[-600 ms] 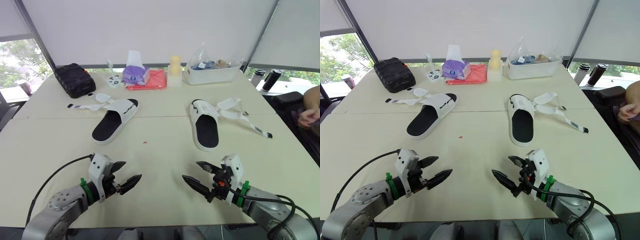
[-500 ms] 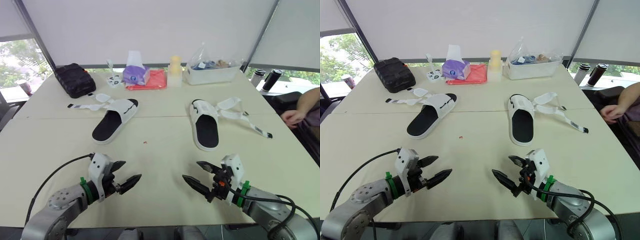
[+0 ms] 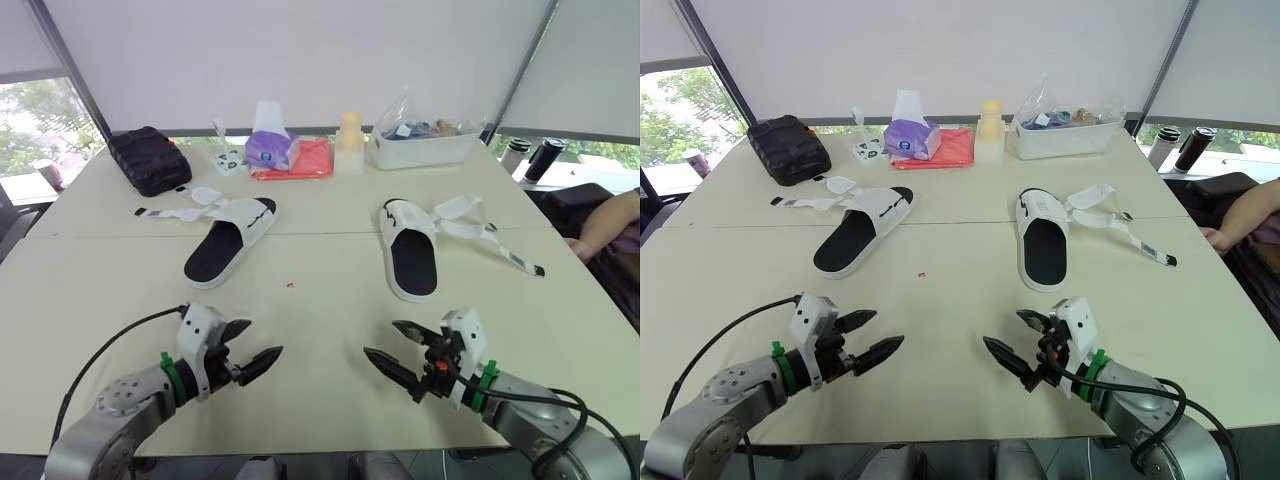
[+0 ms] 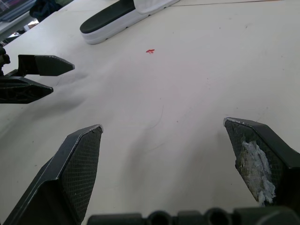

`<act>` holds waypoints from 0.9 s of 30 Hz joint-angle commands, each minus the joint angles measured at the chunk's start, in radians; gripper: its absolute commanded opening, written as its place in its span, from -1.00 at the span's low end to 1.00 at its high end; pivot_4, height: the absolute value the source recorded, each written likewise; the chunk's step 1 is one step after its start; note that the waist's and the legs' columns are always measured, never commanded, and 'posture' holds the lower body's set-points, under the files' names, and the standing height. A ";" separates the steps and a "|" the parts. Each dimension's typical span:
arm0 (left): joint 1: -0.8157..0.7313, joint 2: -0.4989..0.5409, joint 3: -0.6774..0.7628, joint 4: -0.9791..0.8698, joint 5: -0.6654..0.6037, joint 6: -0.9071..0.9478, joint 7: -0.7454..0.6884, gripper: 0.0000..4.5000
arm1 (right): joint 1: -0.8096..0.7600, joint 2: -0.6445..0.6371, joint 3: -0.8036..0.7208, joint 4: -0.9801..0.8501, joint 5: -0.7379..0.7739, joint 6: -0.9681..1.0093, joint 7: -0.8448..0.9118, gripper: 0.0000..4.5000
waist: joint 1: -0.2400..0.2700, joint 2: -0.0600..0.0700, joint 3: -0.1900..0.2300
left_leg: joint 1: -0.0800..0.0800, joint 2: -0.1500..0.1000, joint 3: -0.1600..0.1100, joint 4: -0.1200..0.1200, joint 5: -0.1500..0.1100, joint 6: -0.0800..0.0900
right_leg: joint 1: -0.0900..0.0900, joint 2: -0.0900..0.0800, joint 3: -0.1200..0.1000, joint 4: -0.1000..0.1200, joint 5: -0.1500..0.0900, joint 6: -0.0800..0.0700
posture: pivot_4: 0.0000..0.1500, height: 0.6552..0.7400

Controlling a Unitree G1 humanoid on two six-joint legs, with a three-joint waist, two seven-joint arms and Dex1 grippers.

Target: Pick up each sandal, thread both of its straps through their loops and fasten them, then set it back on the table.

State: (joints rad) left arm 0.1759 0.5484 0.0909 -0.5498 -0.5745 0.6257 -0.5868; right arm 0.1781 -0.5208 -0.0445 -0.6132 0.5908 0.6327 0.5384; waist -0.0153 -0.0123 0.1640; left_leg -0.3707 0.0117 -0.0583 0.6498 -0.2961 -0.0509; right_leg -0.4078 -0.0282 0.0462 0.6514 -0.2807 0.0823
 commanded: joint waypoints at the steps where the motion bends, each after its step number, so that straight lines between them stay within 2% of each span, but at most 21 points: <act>1: -0.004 0.006 -0.005 -0.023 0.013 -0.017 -0.002 1.00 | -0.022 -0.003 -0.019 -0.004 0.006 -0.015 0.008 0.99 | 0.001 0.000 0.000 | 0.000 0.000 0.000 0.000 0.000 0.000 | 0.000 0.000 0.000 0.000 0.000 0.000 | 1.00 1.00; 8: -0.033 0.036 0.037 -0.013 -0.028 0.020 -0.023 1.00 | -0.033 0.003 -0.021 -0.011 -0.020 -0.026 -0.022 0.99 | 0.000 0.000 0.000 | 0.000 0.000 0.000 0.000 0.000 0.000 | 0.000 0.000 0.000 0.000 0.000 0.000 | 1.00 1.00; 13: -0.214 0.191 0.124 0.153 -0.143 0.106 -0.192 1.00 | -0.192 -0.042 -0.044 0.074 -0.131 -0.091 -0.039 0.99 | -0.003 0.000 0.001 | 0.000 0.000 0.001 0.002 0.000 0.000 | 0.000 0.002 -0.001 0.001 0.001 -0.002 | 1.00 1.00; 16: -0.302 0.272 0.120 0.191 -0.220 0.186 -0.298 1.00 | -0.279 -0.106 -0.025 0.138 -0.267 -0.184 -0.040 0.99 | -0.003 0.000 0.001 | 0.000 0.000 0.002 0.001 0.000 0.000 | 0.000 0.002 -0.002 0.001 0.001 -0.002 | 1.00 1.00; 19: -0.444 0.316 0.070 0.226 -0.253 0.240 -0.374 1.00 | -0.380 -0.203 0.032 0.285 -0.510 -0.346 -0.094 0.99 | -0.001 -0.001 0.001 | -0.002 -0.001 0.002 0.001 -0.001 0.002 | -0.002 0.001 -0.002 0.000 0.001 -0.001 | 1.00 1.00; 23: -0.576 0.314 0.013 0.275 -0.252 0.262 -0.433 1.00 | -0.511 -0.259 0.141 0.510 -0.770 -0.554 -0.186 0.99 | -0.004 -0.001 0.001 | -0.003 -0.002 0.003 0.001 -0.001 0.002 | -0.003 0.000 -0.002 0.000 0.001 -0.001 | 1.00 1.00; 27: -0.684 0.280 -0.025 0.325 -0.235 0.255 -0.448 1.00 | -0.716 -0.232 0.282 0.816 -1.011 -0.698 -0.305 0.99 | -0.024 -0.001 0.002 | -0.003 -0.001 0.003 0.000 -0.001 0.002 | -0.004 0.001 -0.001 0.002 0.001 -0.002 | 1.00 1.00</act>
State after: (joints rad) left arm -0.4766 0.8331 0.0595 -0.2288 -0.8136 0.8885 -1.0266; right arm -0.4842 -0.7567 0.2114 0.1391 -0.3332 -0.0035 0.2846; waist -0.0394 -0.0136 0.1658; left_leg -0.3734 0.0105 -0.0548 0.6506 -0.2969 -0.0492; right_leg -0.4122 -0.0274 0.0450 0.6547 -0.2794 0.0806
